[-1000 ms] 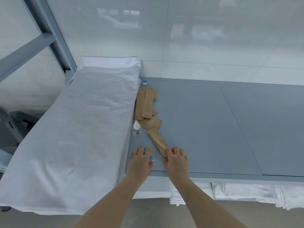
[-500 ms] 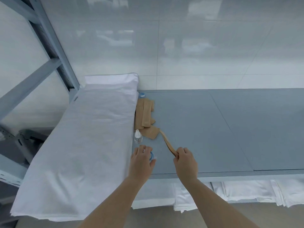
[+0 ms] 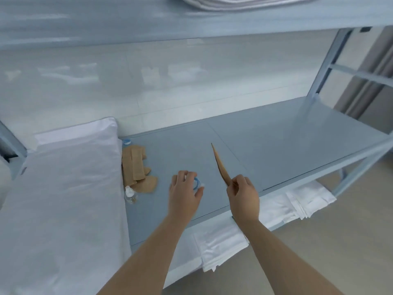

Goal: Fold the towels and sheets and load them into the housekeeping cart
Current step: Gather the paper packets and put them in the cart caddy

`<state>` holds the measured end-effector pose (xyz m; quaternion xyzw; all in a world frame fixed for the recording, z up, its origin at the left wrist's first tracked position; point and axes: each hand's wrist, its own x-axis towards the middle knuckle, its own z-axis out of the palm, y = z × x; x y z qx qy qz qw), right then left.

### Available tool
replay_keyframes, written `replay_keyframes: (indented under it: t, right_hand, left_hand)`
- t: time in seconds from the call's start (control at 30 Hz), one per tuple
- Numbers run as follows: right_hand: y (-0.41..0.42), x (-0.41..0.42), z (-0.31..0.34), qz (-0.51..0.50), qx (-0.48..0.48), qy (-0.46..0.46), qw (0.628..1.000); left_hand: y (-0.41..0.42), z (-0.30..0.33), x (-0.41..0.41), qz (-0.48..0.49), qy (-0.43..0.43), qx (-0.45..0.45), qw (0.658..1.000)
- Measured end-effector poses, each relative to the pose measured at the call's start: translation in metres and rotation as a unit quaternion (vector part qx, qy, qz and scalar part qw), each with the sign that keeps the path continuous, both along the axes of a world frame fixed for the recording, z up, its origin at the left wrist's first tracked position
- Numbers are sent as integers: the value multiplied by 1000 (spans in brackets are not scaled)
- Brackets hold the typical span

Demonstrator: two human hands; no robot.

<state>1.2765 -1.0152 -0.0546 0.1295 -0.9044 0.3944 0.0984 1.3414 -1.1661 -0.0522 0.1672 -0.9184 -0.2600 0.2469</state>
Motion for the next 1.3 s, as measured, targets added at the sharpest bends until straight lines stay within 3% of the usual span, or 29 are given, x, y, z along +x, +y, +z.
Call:
replay_keyframes:
  t: [0.27,0.63,1.0,1.3]
  right_hand:
    - [143,-3,14,-161,-3,19,987]
    - [364,23,30,-362,-9,52,931]
    - [612,28,53,-450,27,81,889]
    - [747,-3,62,-498,53,79,862]
  left_hand:
    - [130,8,-56,-186,25,-13,982]
    - [364,27,-98,-380,62,-16,923]
    - [630,56,-129,-476,96,-7,874]
    - [769,53,-175,-513,77,7,855]
